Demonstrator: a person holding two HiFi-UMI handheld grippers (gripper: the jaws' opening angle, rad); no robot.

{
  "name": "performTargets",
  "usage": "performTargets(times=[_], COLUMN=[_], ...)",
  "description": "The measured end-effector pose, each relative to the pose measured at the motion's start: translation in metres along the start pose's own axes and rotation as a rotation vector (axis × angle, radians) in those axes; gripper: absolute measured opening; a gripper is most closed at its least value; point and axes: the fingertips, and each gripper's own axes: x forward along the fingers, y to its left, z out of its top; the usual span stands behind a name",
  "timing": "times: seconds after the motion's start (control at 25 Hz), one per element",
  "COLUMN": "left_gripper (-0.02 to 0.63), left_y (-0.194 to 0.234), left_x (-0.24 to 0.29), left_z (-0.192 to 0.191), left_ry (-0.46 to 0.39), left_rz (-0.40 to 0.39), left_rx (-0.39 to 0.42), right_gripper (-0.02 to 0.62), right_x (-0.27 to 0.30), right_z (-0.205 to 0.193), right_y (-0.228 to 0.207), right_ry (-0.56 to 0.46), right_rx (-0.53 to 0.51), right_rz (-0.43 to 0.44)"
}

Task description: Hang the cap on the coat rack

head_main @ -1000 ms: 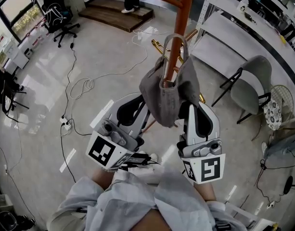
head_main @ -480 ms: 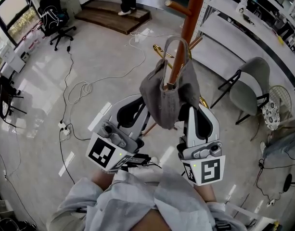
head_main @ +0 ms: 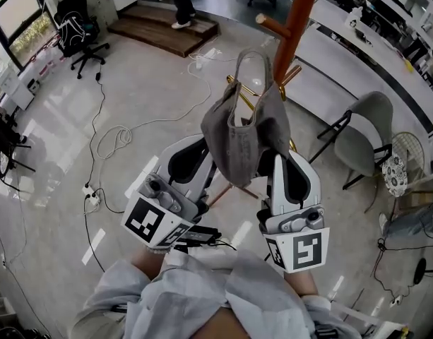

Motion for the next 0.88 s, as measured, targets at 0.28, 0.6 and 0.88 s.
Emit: performTargets(times=[0.28,0.6,0.88], left_gripper=[0.031,0.031,0.031], left_y=[0.017,0.031,0.042], left_x=[0.019,0.035,0.049], left_z=[0.010,0.014,0.013], left_ry=[-0.019,-0.034,-0.046], left_rz=[-0.018,-0.034,-0.038], left_rx=[-0.042,-0.031,-0.070], right_gripper=[0.014,0.014,0.014], right_x=[0.023,0.041,0.055], right_z=[0.010,0.014,0.014], right_y=[-0.009,-0.013,-0.020], right_ry=[-0.008,-0.017,-0.004], right_rx=[0.007,-0.006,-0.013], right_rz=[-0.005,-0.007,-0.023])
